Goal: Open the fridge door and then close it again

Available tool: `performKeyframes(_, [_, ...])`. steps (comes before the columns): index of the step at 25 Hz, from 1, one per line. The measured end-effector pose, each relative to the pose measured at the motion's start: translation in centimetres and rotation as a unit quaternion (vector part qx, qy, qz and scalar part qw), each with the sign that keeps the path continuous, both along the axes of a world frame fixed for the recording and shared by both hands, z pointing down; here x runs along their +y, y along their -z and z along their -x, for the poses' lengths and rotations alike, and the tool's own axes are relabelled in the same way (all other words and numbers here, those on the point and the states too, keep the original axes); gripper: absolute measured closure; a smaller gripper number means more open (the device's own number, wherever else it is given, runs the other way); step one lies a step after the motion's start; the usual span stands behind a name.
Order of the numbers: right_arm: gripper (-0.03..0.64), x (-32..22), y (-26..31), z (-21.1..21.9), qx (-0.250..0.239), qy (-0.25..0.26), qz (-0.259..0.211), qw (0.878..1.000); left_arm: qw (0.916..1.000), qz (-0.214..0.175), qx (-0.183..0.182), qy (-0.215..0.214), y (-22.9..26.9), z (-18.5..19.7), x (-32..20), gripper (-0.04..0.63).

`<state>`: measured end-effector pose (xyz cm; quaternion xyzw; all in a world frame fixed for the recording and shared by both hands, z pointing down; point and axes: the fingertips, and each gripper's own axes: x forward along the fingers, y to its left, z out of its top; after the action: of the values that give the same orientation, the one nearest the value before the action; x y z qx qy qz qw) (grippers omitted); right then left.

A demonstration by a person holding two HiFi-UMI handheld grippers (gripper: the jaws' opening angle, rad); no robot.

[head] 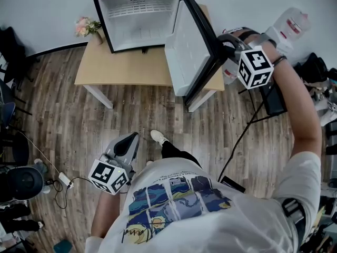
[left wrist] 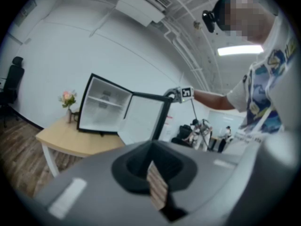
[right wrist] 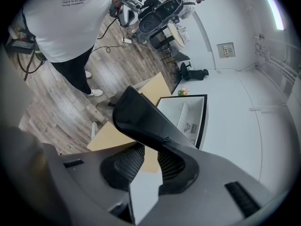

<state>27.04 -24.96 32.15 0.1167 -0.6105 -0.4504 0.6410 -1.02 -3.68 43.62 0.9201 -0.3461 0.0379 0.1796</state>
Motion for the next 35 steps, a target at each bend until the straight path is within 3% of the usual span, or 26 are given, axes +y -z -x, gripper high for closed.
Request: performKeyframes(35, [0.543, -0.3, -0.1, -1.1, 0.003, -0.002, 0.000, 1.000, 1.0000, 0.001, -0.002, -0.007, 0.1, -1.4, -0.5, 0.588])
